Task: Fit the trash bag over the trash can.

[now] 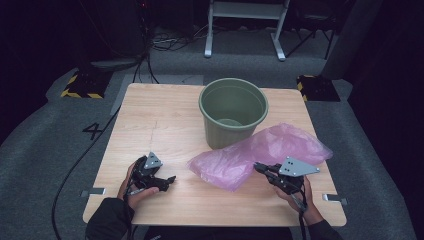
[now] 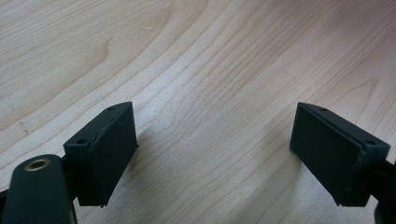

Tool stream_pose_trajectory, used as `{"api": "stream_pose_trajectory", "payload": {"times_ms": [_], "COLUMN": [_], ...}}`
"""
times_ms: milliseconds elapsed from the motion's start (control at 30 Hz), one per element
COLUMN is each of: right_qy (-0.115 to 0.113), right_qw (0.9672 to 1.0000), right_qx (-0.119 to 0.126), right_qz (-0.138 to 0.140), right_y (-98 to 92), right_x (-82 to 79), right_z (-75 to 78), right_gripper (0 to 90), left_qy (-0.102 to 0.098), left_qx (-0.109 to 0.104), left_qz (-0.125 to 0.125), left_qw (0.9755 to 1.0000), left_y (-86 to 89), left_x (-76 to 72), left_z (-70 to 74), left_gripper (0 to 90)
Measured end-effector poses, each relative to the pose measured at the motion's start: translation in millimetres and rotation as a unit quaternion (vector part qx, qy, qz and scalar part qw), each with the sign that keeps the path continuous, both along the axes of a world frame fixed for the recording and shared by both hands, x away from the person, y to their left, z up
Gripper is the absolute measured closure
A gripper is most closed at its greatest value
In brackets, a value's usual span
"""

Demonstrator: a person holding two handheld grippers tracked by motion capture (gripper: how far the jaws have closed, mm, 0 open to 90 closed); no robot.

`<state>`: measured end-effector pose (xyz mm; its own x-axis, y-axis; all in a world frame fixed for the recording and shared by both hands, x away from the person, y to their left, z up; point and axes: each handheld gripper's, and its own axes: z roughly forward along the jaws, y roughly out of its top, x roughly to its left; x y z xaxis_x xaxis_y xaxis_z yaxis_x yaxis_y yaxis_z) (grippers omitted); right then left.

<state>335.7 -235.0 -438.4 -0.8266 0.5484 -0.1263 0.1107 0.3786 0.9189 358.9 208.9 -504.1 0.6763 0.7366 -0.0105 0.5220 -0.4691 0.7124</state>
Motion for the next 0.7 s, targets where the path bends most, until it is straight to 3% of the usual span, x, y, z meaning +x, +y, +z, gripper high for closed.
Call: {"api": "stream_pose_trajectory", "payload": {"times_ms": [533, 700], "right_qy": [-0.052, -0.075], "right_qw": [0.9982, 0.9967], "right_qx": [0.028, 0.028], "right_qz": [0.007, 0.004], "right_y": [-1.9, -1.8], "right_x": [-11.8, -10.1], "right_z": [35.0, 55.8], "right_gripper": [90.0, 90.0], "left_qy": [0.000, -0.001], "left_qx": [-0.001, 0.000], "left_qz": [0.000, 0.000], "left_qw": [1.0000, 1.0000], "left_y": [-0.2, -0.1], "left_x": [0.1, 0.2], "left_z": [-0.2, 0.0], "left_gripper": [14.1, 14.1]}}
